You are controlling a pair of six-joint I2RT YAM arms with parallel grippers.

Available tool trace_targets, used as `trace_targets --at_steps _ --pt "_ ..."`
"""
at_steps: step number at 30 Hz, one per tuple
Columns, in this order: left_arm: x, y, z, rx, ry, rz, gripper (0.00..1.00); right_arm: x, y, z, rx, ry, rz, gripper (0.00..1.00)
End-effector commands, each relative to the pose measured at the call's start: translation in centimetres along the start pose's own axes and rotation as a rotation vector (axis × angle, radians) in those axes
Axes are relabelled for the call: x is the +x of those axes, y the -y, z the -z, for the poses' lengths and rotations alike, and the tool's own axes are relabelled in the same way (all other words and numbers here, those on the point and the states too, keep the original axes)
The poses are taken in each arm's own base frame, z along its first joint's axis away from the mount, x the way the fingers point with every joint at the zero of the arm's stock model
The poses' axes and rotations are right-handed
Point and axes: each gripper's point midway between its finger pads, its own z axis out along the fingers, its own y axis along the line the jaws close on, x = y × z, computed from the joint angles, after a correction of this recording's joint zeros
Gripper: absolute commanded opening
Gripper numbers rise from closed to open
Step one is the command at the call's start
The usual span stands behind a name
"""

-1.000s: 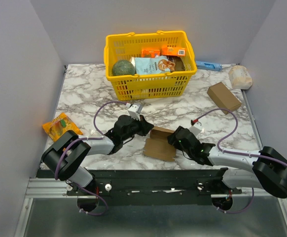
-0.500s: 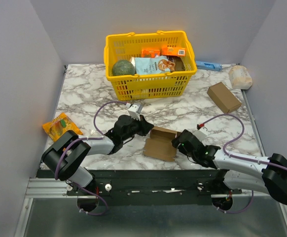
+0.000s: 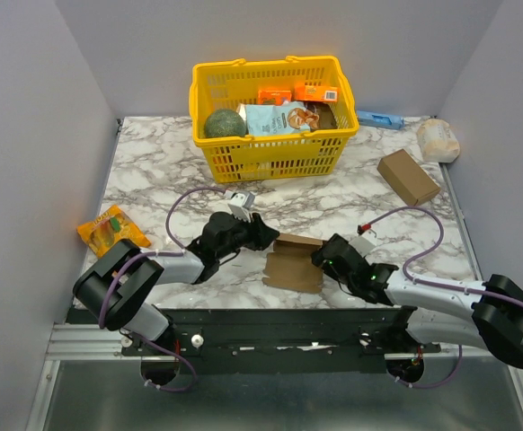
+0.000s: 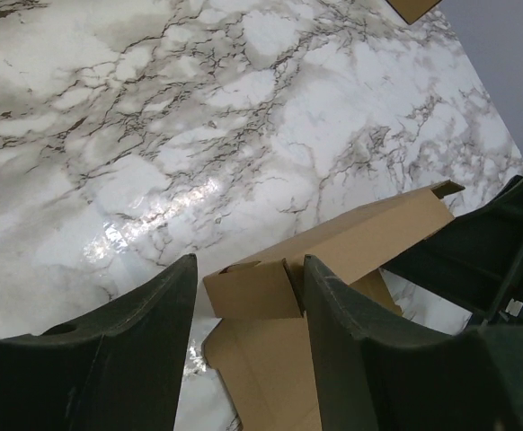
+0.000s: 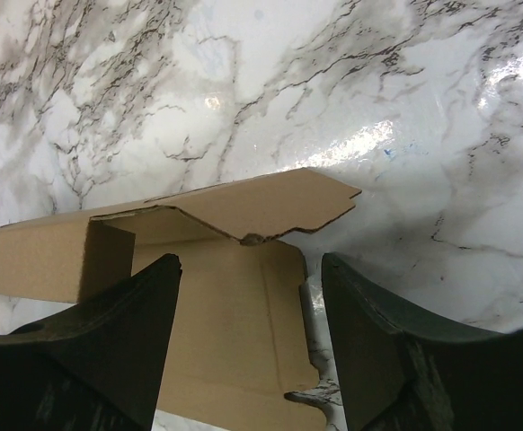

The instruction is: Fold the paper box

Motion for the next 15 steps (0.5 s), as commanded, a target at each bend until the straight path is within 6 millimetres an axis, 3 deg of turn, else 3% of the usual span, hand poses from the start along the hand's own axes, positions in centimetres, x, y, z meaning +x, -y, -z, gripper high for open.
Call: trace_targets --at_steps 1,6,15 --pt "4.1 -2.3 1.7 -0.092 -0.173 -0.033 0.69 0.2 1.0 0.2 0.032 -0.01 0.058 0.73" --pt "1.4 -1.9 2.2 -0.115 -0.085 -0.051 0.85 0.3 1.1 0.6 0.01 -0.015 0.057 0.74" --pt "-0.2 -2.2 6.0 -0.133 0.089 -0.079 0.9 0.1 1.1 1.2 -0.025 -0.013 0.045 0.75"
